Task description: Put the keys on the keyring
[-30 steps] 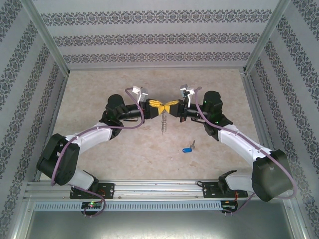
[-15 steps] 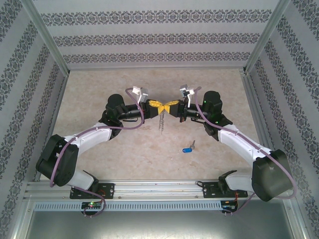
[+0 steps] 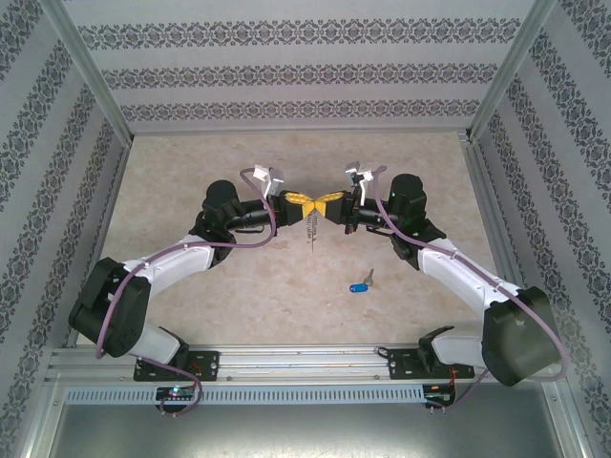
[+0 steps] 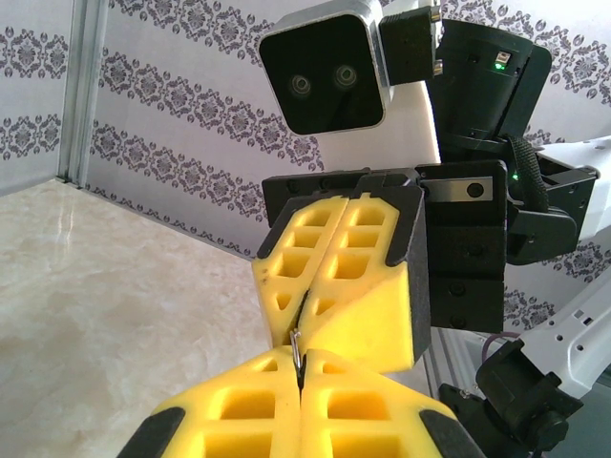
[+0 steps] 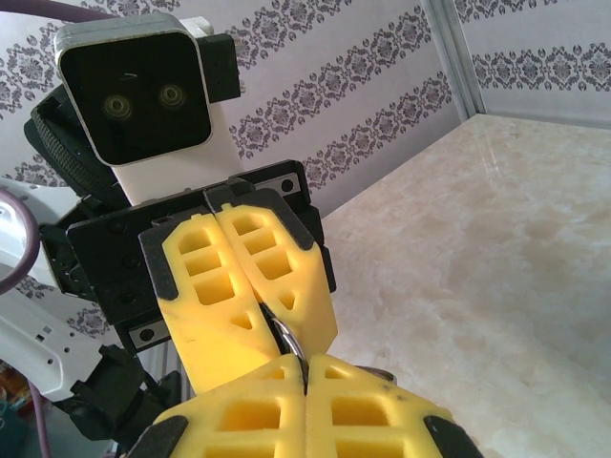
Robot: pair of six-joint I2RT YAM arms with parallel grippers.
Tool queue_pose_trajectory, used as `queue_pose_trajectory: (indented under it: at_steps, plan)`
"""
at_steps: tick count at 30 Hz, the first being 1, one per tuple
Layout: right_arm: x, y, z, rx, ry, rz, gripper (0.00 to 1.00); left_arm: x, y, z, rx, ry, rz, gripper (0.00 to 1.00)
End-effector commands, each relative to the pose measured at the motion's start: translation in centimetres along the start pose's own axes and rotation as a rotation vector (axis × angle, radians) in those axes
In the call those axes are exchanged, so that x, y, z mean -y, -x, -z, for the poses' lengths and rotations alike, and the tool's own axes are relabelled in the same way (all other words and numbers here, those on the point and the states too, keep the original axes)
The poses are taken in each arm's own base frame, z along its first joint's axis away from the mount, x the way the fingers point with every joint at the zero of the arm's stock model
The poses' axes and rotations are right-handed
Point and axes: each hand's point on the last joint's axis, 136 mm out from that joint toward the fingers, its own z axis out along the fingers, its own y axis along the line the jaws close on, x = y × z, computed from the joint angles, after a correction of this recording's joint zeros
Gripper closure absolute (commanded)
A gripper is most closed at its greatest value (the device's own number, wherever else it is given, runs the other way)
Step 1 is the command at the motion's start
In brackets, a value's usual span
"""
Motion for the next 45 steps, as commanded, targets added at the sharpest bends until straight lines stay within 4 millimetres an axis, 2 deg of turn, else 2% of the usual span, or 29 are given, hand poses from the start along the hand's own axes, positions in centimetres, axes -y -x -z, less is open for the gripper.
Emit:
queue_pose_trajectory:
  at_steps: [1, 4, 5, 8, 12, 16, 19, 23, 28, 34, 45]
  plan:
    - [0.7, 2.3, 1.4, 0.09, -0.083, 0.029, 0.67, 1.6, 0.2, 0.3, 0.006, -0.047, -0.04, 1.0]
    - [2.3, 2.3, 2.7, 0.108, -0.203, -0.029, 0.39, 1.5, 0.1, 0.6, 0.012, -0.03, -0.05, 1.0]
    - [2.9, 2.2, 3.2, 0.114, -0.253, -0.056, 0.35, 1.5, 0.0, 0.6, 0.011, -0.027, -0.052, 1.0]
    - [5.4, 0.8, 5.3, 0.113, -0.436, -0.171, 0.27, 1.8, -0.1, 1.0, 0.013, -0.022, -0.073, 1.0]
    - [8.6, -3.3, 8.3, 0.033, -0.695, -0.32, 0.23, 2.0, -0.2, 1.5, 0.028, -0.001, -0.112, 1.0]
    - [10.4, -8.5, 11.6, -0.064, -0.927, -0.441, 0.24, 2.1, -0.4, 2.0, 0.056, 0.013, -0.143, 1.0]
    - [10.6, -12.3, 13.4, -0.145, -1.043, -0.496, 0.27, 1.9, -0.4, 2.4, 0.075, 0.043, -0.151, 1.0]
    - [10.0, -16.0, 14.1, -0.265, -1.127, -0.493, 0.34, 2.1, 0.1, 2.8, 0.083, 0.068, -0.167, 1.0]
    - [9.6, -19.9, 14.7, -0.457, -1.257, -0.43, 0.49, 2.5, 0.3, 2.9, 0.094, 0.054, -0.169, 1.0]
    - [9.2, -22.4, 14.4, -0.565, -1.302, -0.398, 0.57, 3.3, 0.8, 3.5, 0.121, 0.052, -0.194, 1.0]
    - [9.6, -24.5, 12.6, -0.626, -1.295, -0.399, 0.6, 4.3, 1.0, 4.2, 0.132, 0.043, -0.208, 1.0]
